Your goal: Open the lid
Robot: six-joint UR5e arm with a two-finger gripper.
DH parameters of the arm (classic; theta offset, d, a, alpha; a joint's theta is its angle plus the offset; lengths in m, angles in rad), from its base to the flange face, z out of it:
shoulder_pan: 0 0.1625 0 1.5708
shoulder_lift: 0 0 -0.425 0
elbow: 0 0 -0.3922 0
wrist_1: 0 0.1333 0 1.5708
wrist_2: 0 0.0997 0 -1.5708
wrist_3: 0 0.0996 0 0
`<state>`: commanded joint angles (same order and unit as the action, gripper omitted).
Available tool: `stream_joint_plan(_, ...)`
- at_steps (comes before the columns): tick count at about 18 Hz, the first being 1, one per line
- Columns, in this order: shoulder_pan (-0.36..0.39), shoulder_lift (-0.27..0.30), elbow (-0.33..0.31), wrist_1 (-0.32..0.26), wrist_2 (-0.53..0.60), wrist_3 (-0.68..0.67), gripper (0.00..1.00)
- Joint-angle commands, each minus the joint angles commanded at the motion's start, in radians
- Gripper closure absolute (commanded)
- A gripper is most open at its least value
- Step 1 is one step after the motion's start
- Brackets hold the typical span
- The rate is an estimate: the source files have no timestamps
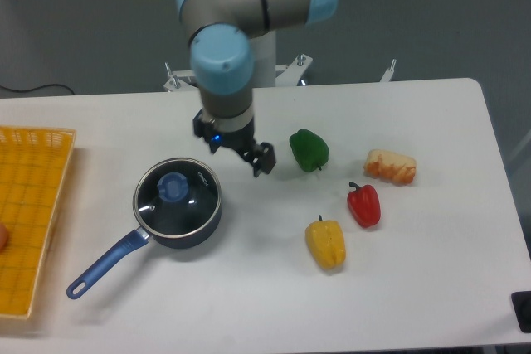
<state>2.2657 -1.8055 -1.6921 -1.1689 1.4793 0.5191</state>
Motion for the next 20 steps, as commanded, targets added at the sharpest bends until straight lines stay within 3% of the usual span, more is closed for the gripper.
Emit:
stream_joint_plan(2, 0.000, 0.002, 0.003, 0.002, -0.051, -0.069, 0.00)
stream_joint_plan(8, -0.003, -0.005, 0.003, 0.005, -0.044, -0.275, 0.00)
stream_joint_plan(20, -0.097, -0.064, 0.005, 0.048, 0.036, -0.409, 0.00)
